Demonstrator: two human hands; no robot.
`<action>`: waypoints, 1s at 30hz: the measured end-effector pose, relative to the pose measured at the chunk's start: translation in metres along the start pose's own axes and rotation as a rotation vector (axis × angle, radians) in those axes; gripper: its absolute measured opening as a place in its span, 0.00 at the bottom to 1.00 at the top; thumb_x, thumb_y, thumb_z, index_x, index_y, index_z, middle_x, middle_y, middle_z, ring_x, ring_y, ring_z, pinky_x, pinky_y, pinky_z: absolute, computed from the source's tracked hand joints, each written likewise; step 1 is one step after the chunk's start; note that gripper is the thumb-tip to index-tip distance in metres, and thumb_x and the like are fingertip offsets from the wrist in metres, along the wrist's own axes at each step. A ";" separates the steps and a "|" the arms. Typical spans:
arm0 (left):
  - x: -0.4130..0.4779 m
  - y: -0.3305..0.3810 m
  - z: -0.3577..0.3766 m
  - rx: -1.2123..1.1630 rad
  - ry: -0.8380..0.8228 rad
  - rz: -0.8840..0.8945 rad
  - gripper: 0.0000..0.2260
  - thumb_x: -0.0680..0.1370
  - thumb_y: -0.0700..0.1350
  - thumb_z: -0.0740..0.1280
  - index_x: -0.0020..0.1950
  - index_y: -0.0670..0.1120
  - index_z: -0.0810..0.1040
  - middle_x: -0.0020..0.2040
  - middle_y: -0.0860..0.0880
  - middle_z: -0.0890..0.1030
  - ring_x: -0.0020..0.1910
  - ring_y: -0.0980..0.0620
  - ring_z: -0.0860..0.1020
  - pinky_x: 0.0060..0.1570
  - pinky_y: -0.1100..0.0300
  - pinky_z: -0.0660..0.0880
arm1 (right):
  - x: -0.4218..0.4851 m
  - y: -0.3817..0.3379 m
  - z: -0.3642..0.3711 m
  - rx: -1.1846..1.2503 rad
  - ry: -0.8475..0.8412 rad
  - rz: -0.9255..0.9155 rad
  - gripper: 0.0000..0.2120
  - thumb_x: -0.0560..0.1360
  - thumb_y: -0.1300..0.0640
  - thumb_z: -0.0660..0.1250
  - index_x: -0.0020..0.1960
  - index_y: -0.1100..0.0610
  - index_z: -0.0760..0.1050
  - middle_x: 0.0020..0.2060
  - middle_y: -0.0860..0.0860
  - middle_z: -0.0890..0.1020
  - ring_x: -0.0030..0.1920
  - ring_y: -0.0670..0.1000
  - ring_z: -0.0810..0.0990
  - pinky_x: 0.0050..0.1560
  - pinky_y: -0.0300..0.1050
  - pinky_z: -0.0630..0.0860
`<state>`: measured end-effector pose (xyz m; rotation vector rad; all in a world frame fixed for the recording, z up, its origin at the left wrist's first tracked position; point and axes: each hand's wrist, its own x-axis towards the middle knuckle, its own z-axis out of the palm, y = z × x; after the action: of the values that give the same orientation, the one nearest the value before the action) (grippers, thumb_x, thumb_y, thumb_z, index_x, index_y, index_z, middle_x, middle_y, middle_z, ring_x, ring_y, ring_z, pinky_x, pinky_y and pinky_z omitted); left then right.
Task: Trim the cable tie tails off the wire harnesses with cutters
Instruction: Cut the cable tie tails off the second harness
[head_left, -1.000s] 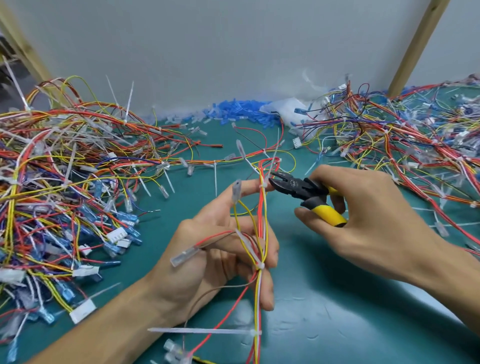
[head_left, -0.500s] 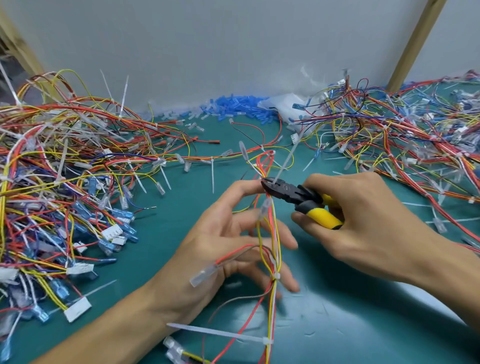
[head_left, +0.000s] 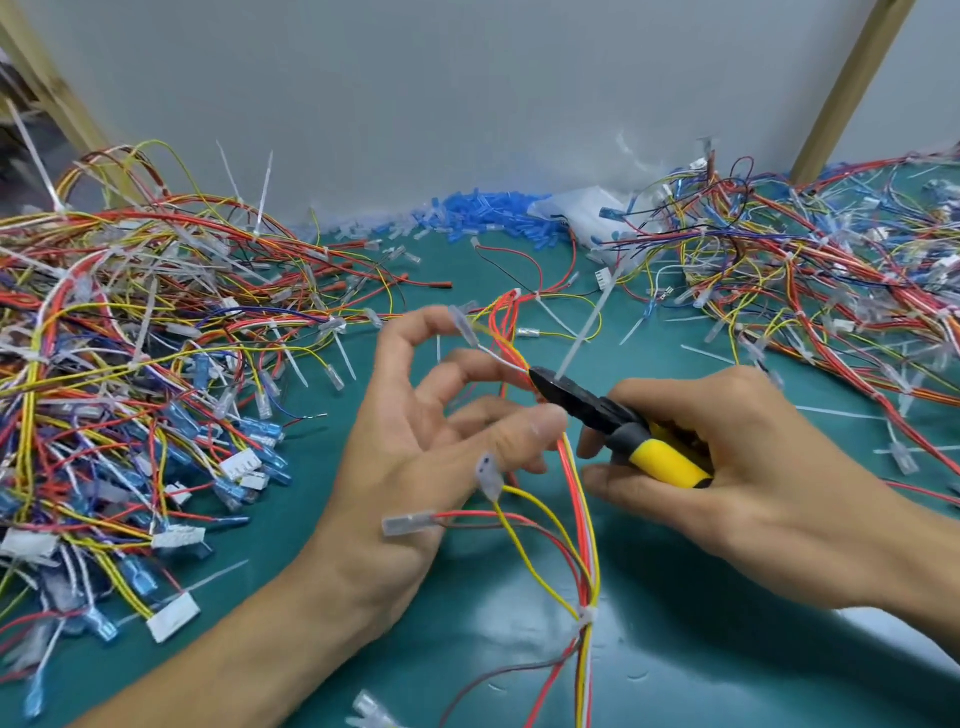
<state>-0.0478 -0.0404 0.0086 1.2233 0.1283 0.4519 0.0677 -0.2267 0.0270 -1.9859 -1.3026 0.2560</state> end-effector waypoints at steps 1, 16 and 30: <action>0.000 0.004 0.000 0.102 -0.027 0.038 0.33 0.64 0.42 0.80 0.66 0.54 0.73 0.51 0.48 0.82 0.42 0.44 0.82 0.45 0.56 0.81 | 0.000 -0.002 0.000 0.013 -0.005 0.000 0.16 0.74 0.44 0.72 0.44 0.58 0.77 0.30 0.55 0.70 0.30 0.54 0.62 0.28 0.46 0.62; -0.005 0.005 -0.008 1.214 0.063 0.625 0.10 0.78 0.55 0.73 0.40 0.51 0.84 0.46 0.54 0.75 0.49 0.50 0.73 0.51 0.53 0.68 | 0.004 -0.006 -0.011 0.353 -0.113 0.131 0.14 0.70 0.48 0.77 0.45 0.59 0.82 0.29 0.54 0.72 0.30 0.51 0.67 0.29 0.43 0.64; -0.009 0.007 -0.001 0.848 -0.009 0.437 0.20 0.75 0.46 0.77 0.64 0.57 0.76 0.45 0.52 0.83 0.36 0.49 0.84 0.35 0.56 0.81 | 0.008 0.001 -0.015 0.597 -0.291 0.236 0.11 0.73 0.56 0.76 0.45 0.64 0.80 0.28 0.55 0.71 0.27 0.52 0.65 0.26 0.39 0.62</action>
<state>-0.0579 -0.0411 0.0136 2.1031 0.0399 0.8154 0.0798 -0.2272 0.0389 -1.6112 -0.9970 0.9592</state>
